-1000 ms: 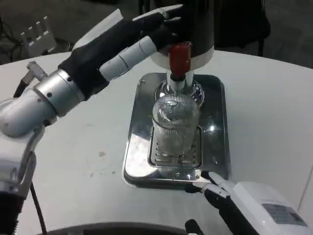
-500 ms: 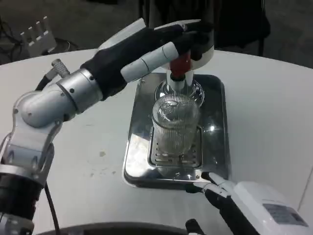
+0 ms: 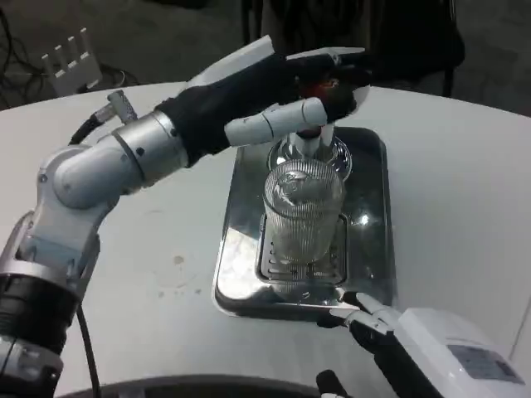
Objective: Grasp the cup under the faucet to collect the drink, then remove the cup.
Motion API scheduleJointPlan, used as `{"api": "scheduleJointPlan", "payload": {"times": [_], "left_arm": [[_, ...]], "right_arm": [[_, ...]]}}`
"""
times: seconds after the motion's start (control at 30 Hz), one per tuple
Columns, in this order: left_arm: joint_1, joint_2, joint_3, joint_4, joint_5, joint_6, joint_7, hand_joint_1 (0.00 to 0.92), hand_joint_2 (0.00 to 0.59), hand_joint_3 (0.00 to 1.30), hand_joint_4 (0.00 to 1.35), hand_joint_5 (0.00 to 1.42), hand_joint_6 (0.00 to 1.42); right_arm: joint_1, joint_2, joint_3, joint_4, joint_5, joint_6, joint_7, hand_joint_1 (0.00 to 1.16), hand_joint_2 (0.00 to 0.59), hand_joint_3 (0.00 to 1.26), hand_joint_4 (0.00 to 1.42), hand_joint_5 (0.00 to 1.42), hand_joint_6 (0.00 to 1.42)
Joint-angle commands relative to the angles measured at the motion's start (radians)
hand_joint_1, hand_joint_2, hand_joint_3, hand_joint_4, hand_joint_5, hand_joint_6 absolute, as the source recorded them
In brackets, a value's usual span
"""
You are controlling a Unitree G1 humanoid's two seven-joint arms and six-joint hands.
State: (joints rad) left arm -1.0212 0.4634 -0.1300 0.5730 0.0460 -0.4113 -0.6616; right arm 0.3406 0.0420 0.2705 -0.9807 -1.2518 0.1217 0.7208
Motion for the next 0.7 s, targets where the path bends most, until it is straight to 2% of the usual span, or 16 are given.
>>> {"api": "scheduleJointPlan", "payload": {"times": [0.03,0.5,0.7], "left_arm": [[0.018,0.028,-0.051,0.061,0.087,-0.030,-0.007,0.000,0.078,0.16,0.12,0.22,0.33],[-0.022,0.055,-0.130,0.151,0.200,-0.156,0.050,0.000,0.077,0.13,0.06,0.15,0.28],[-0.040,0.060,-0.154,0.185,0.237,-0.184,0.077,0.000,0.077,0.13,0.06,0.15,0.28]], "right_arm": [[-0.005,0.007,0.001,-0.002,0.011,0.007,0.011,0.42,0.517,0.23,0.06,0.10,0.10],[-0.021,0.009,-0.007,0.014,0.022,0.040,0.012,0.42,0.517,0.24,0.06,0.10,0.10],[-0.029,0.008,-0.011,0.017,0.030,0.049,0.009,0.42,0.517,0.24,0.06,0.10,0.10]]}}
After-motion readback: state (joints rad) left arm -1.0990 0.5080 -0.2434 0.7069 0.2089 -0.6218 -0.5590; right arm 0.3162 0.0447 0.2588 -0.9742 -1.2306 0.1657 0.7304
